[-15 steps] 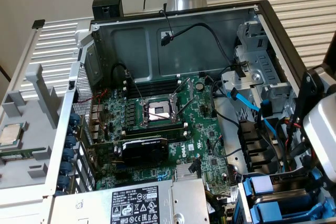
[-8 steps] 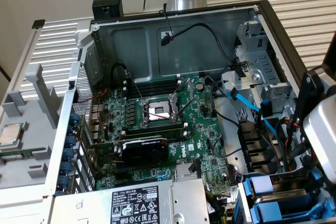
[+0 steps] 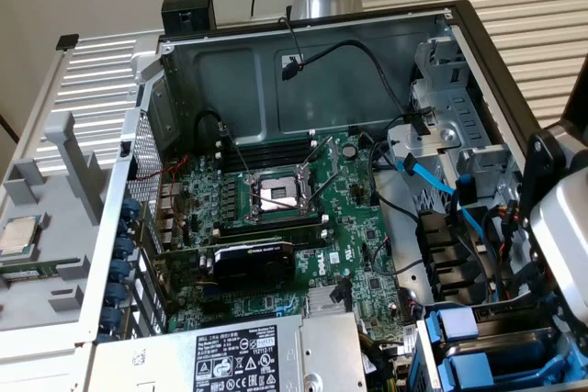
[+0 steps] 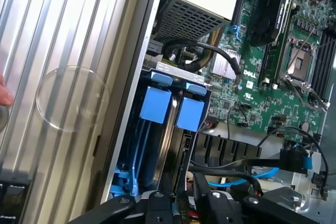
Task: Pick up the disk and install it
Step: 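Insert the first disk wire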
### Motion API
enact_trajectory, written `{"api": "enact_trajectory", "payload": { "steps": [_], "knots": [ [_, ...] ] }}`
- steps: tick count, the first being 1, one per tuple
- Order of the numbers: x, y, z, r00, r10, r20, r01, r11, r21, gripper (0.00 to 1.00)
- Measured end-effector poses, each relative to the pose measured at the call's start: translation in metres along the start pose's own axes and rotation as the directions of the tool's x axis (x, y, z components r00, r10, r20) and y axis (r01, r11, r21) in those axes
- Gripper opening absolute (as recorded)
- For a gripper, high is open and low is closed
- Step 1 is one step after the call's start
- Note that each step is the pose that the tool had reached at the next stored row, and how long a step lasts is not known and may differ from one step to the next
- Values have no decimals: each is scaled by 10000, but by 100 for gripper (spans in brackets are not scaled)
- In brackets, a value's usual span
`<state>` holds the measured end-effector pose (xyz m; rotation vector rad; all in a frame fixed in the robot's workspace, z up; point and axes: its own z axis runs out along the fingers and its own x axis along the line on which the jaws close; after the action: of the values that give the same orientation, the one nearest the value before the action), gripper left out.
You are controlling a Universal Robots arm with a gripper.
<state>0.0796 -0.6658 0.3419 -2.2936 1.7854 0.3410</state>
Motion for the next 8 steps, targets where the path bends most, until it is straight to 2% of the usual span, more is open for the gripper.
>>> {"api": "enact_trajectory", "payload": {
  "steps": [1, 3, 8],
  "knots": [
    [1, 0, -1, 10000, -2, 9, 2, 10000, 1, 28],
    [4, 1, -1, 10000, -6, 39, 6, 10000, 3, 17],
    [3, 1, -1, 10000, -6, 58, 6, 10000, 6, 17]
  ]
}}
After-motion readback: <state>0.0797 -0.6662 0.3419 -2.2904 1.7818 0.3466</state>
